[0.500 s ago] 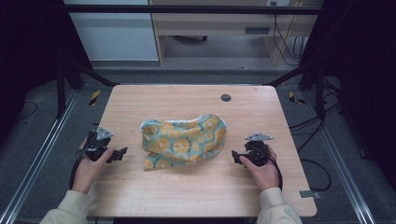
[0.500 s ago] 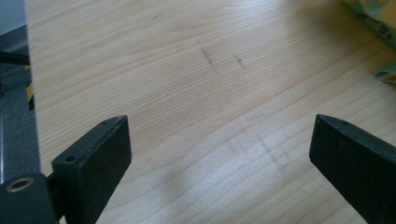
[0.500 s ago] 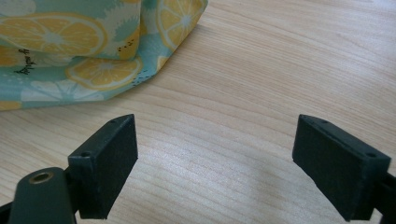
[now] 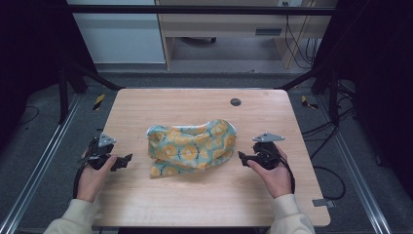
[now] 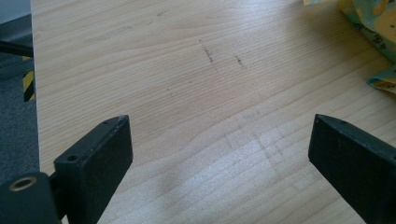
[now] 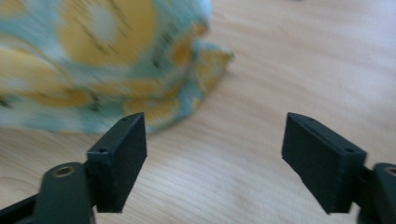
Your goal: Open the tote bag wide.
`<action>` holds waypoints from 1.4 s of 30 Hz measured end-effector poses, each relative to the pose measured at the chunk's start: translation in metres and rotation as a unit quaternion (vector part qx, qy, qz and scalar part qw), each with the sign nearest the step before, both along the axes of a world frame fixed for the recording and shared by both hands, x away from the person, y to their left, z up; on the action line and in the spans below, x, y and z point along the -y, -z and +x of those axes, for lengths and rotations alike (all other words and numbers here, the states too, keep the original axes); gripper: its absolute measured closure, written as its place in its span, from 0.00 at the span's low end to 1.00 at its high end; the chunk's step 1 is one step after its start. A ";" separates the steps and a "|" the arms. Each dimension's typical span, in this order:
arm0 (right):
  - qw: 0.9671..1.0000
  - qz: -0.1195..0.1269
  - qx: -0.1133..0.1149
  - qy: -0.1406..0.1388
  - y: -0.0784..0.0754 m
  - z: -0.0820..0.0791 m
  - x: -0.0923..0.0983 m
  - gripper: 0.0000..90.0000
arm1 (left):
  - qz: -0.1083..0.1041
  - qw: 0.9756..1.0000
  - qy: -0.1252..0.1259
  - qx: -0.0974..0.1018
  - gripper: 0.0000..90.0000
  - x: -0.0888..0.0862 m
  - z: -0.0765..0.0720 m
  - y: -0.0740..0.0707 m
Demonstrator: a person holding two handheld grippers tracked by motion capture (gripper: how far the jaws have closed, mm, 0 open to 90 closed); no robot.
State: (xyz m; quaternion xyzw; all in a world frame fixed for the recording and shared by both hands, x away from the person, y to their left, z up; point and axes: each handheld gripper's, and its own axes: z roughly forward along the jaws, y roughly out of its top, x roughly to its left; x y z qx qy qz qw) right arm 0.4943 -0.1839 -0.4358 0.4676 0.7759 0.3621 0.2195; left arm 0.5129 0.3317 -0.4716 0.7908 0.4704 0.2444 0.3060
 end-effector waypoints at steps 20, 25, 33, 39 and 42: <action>0.996 -0.041 0.023 -0.073 -0.103 0.045 -0.072 0.40 | 0.000 1.000 0.004 0.002 0.08 0.002 0.000 -0.001; 0.997 -0.039 0.007 -0.073 -0.105 0.063 -0.084 0.40 | 0.000 1.000 0.005 0.003 0.08 0.002 0.000 -0.001; 0.993 -0.045 -0.065 -0.088 -0.081 0.080 -0.101 0.51 | -0.003 1.000 0.006 0.006 0.08 0.003 0.000 -0.002; 0.990 -0.043 -0.061 -0.117 -0.082 0.068 -0.102 0.97 | -0.008 1.000 0.006 0.008 0.10 0.004 -0.001 -0.004; 0.990 -0.040 -0.038 -0.127 -0.090 0.057 -0.100 0.99 | -0.014 1.000 0.015 0.011 0.11 0.007 -0.003 -0.011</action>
